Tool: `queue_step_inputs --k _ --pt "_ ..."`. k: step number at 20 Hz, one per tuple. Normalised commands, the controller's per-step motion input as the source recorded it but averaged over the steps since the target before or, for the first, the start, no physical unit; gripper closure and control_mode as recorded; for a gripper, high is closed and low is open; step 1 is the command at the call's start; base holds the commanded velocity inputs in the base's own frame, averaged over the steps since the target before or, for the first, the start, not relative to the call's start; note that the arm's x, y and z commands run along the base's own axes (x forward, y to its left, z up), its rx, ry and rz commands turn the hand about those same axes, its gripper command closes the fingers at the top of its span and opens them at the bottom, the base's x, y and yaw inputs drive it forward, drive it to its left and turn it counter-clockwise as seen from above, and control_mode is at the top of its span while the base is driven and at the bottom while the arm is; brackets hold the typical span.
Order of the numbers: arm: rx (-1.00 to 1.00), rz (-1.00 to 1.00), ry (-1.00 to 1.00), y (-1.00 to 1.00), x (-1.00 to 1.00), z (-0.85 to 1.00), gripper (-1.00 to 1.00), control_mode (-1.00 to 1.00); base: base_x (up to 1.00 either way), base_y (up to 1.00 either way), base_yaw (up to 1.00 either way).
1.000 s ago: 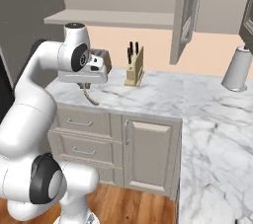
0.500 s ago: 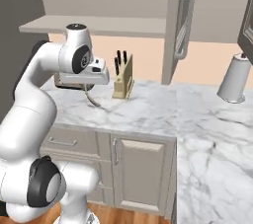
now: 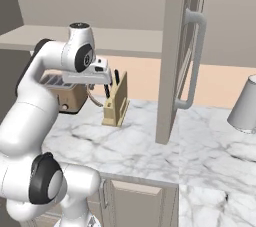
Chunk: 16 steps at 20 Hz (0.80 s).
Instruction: Organize the utensils by type. Pick up the wooden spoons from the counter and place them in the open cabinet. Then pick up the metallic utensils from the counter and place them in the open drawer.
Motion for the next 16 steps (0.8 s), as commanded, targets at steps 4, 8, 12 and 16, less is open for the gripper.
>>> queue_step_inputs --k 4,8,12,16 --pt "0.00 0.00 0.00 0.00 0.00 0.00 1.00 1.00 0.31 0.00 0.00" --pt "0.00 0.00 0.00 0.00 0.00 0.00 1.00 1.00 0.00 0.00 0.00" --pt "0.00 0.00 0.00 0.00 0.00 0.00 1.00 1.00 0.00 0.00 0.00" --pt "0.00 0.00 -0.13 -0.02 0.00 0.13 1.00 -1.00 0.00 0.00 0.00"
